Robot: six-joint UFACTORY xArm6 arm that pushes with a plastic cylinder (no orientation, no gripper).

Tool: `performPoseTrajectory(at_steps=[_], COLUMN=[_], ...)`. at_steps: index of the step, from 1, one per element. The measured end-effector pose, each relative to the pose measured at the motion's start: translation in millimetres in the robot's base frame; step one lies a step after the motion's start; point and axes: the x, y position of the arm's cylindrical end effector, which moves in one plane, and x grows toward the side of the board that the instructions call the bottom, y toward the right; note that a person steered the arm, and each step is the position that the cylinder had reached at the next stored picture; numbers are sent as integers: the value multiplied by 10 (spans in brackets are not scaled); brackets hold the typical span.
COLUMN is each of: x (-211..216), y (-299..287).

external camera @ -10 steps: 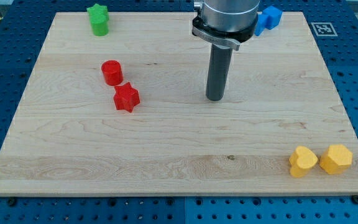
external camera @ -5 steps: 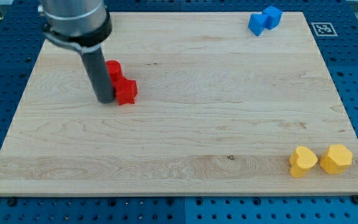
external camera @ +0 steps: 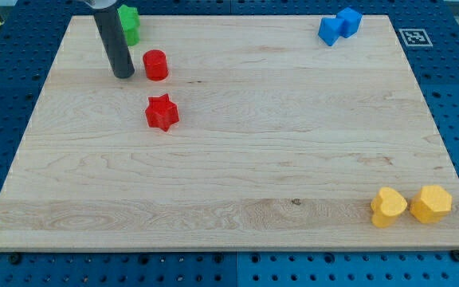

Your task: Place the red circle at the top center of the board

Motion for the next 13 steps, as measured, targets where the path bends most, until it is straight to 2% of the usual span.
performPoseTrajectory(at_steps=[2,5,7,8,11,13], x=[-13,138,114,-39,-90,-454], y=[330,1327,1430,1455,2022,2024])
